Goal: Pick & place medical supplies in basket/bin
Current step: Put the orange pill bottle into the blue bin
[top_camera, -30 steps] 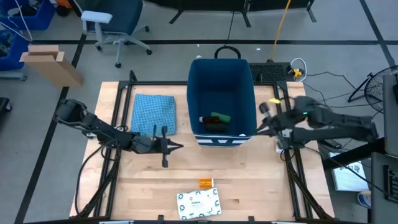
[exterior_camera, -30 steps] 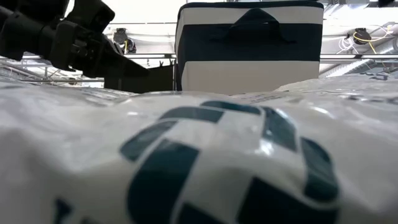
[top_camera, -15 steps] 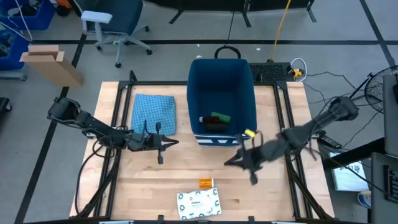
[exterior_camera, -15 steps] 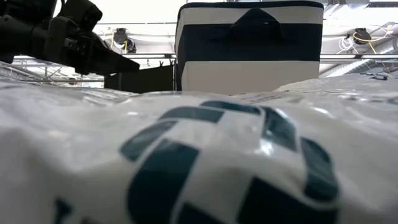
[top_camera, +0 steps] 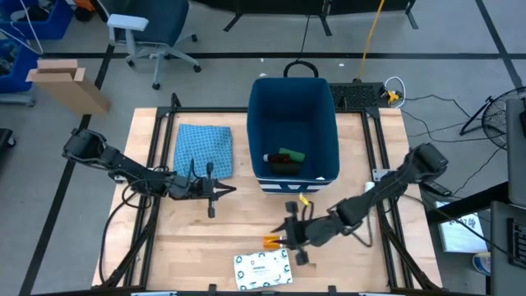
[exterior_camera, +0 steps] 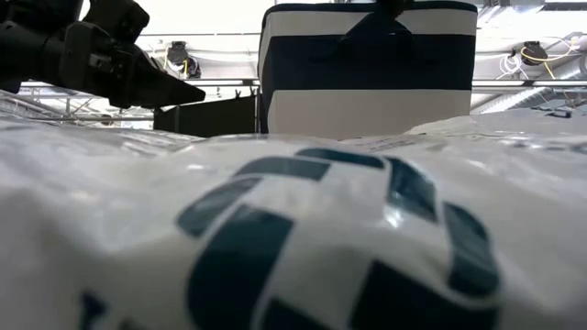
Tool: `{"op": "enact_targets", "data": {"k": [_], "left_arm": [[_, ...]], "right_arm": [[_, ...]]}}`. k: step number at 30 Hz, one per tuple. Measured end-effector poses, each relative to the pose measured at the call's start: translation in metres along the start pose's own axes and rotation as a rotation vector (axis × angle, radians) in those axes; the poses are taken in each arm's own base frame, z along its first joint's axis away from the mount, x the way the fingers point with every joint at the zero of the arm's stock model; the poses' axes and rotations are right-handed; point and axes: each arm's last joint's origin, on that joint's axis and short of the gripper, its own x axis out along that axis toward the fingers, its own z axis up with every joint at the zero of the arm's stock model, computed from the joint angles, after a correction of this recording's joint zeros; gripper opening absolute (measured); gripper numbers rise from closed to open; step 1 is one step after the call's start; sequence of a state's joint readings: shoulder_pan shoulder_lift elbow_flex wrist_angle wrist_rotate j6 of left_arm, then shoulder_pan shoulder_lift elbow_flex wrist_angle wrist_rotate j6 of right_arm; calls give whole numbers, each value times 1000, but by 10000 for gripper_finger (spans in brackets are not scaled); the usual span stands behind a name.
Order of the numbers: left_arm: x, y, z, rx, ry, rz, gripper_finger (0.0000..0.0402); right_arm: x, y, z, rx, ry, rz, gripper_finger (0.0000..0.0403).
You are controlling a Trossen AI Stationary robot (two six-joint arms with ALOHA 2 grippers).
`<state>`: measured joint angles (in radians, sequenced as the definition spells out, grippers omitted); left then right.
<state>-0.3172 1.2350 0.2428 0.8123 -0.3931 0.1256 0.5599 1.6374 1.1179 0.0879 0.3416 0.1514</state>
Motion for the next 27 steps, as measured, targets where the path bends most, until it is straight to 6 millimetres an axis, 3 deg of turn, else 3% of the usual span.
{"op": "enact_targets", "data": {"k": [4,8,15,27], "left_arm": [[0,0,0,8,-1,2,27],[0,1,0,6,-2,3,23],[0,1,1,1,-6,3,3],[0,1,1,-18,-13,4,36]], "right_arm": [[23,2,-13,49,-2,-9,191],[39,5,-28,142,34,-17,233],[56,-6,-49,222,135,-98,242],[74,-8,-79,183,275,-92,242]]}}
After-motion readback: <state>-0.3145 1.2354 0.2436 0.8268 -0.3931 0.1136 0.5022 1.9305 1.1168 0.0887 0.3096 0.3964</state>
